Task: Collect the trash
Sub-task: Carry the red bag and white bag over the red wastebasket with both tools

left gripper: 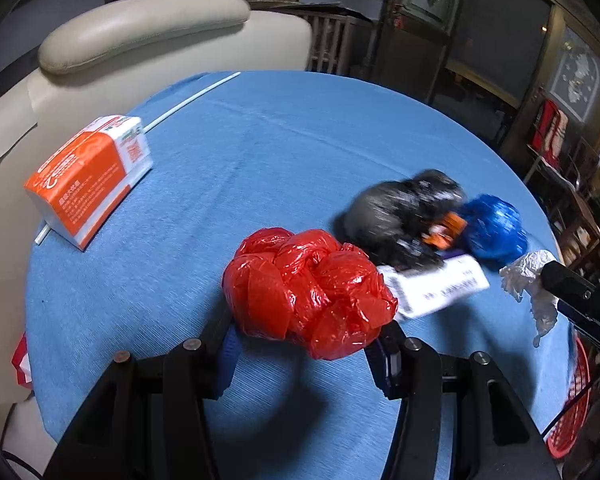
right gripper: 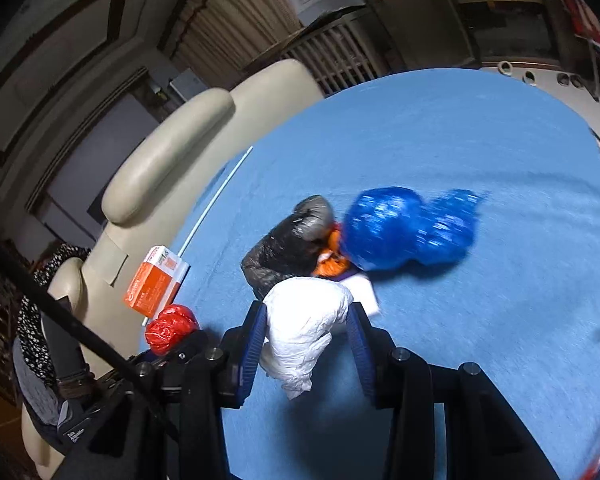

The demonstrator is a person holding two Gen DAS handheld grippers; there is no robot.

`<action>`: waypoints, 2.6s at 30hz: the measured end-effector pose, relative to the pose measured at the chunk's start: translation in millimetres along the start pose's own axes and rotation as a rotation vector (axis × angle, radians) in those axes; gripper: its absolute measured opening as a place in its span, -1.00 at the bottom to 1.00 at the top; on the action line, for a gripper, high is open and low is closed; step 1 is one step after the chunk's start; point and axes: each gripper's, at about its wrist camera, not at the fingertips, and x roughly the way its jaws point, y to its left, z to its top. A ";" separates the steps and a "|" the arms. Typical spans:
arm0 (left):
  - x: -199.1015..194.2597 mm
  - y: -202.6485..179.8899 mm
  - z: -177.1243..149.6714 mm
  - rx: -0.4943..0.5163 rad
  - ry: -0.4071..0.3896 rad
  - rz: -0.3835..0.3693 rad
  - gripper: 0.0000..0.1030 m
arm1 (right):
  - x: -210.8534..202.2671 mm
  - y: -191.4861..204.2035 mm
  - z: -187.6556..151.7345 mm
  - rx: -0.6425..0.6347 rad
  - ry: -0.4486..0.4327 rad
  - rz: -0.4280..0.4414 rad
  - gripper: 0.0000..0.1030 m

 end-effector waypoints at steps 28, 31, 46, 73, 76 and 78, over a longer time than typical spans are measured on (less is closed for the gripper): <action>-38.0 -103.2 -26.7 0.220 -0.004 -0.113 0.09 | -92.0 -61.7 -32.5 0.092 -0.103 -0.081 -0.16; -39.3 -111.4 -26.1 0.236 -0.007 -0.122 0.09 | -96.3 -64.1 -31.7 0.090 -0.111 -0.087 -0.16; -39.4 -155.4 -22.1 0.315 -0.007 -0.168 0.09 | -118.6 -91.1 -30.8 0.143 -0.150 -0.110 -0.16; -60.7 -250.4 -40.8 0.465 -0.026 -0.321 0.09 | -208.6 -165.0 -61.7 0.296 -0.262 -0.265 -0.16; -60.6 -260.2 -43.2 0.481 -0.016 -0.333 0.09 | -218.1 -173.0 -66.9 0.310 -0.267 -0.288 -0.16; -60.1 -265.9 -45.8 0.491 -0.010 -0.340 0.09 | -223.2 -177.8 -70.3 0.321 -0.270 -0.300 -0.16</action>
